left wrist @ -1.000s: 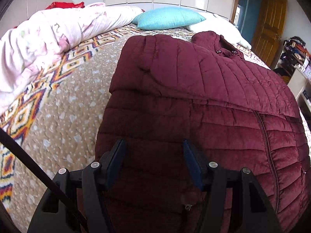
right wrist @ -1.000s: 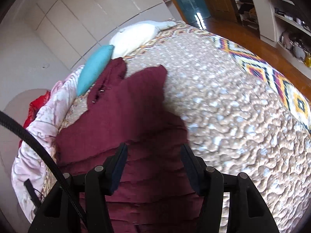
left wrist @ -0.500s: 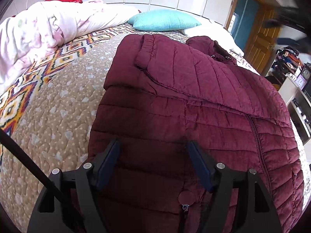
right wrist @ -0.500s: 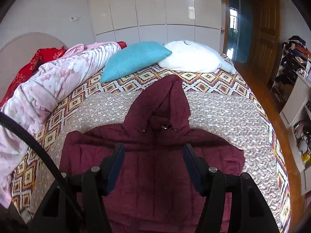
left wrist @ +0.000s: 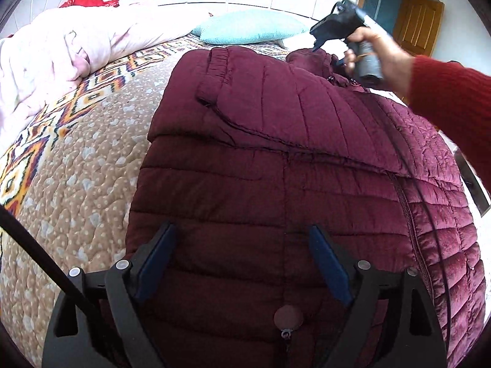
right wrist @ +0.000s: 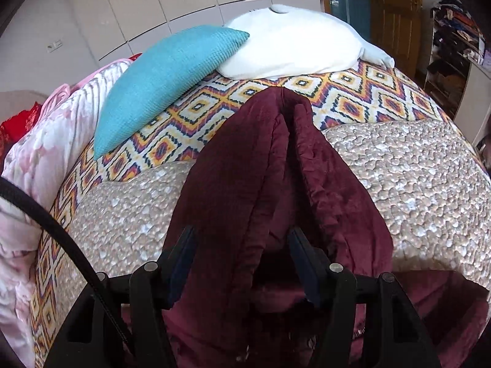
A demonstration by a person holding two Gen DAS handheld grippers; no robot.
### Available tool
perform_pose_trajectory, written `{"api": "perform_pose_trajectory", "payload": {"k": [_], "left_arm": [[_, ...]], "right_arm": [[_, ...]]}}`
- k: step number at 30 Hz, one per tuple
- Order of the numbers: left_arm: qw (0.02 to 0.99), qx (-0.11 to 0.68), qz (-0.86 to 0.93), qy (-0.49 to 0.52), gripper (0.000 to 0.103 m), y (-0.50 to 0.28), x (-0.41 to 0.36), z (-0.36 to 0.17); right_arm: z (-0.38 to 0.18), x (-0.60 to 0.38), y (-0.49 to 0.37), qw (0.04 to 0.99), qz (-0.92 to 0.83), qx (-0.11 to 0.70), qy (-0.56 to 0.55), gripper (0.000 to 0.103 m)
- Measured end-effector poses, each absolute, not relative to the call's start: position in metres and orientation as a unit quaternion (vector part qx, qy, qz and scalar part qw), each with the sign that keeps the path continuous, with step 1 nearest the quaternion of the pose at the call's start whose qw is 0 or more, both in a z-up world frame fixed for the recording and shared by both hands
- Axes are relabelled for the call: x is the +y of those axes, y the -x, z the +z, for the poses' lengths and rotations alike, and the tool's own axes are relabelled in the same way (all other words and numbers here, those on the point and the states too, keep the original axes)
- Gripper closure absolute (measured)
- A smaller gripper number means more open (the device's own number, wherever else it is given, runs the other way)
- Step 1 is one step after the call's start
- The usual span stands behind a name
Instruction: Fold large clothes
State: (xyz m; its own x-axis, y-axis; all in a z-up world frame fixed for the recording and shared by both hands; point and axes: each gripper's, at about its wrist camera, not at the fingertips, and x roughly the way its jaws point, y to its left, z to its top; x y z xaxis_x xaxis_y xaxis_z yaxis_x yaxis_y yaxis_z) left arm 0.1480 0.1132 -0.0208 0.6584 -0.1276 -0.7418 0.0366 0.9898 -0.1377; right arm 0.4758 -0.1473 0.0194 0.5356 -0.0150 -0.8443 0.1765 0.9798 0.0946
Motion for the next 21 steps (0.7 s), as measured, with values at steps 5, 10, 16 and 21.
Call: {"api": "perform_pose_trajectory", "payload": {"k": [5, 10, 16, 21], "left_arm": [[0.91, 0.409, -0.044, 0.052, 0.015, -0.147, 0.111, -0.022], [0.909, 0.41, -0.044, 0.052, 0.015, -0.147, 0.108, -0.022], [0.909, 0.41, -0.046, 0.058, 0.015, -0.146, 0.109, -0.021], [0.909, 0.408, -0.052, 0.07, 0.015, -0.146, 0.115, -0.02]], "right_arm": [[0.001, -0.164, -0.505, 0.869, -0.064, 0.476, -0.119, 0.064], [0.036, -0.153, -0.485, 0.887, -0.041, 0.448, -0.106, 0.093], [0.118, -0.126, -0.384, 0.904, 0.032, 0.419, -0.078, 0.094], [0.135, -0.109, -0.254, 0.899, 0.079, 0.426, -0.064, 0.098]]}}
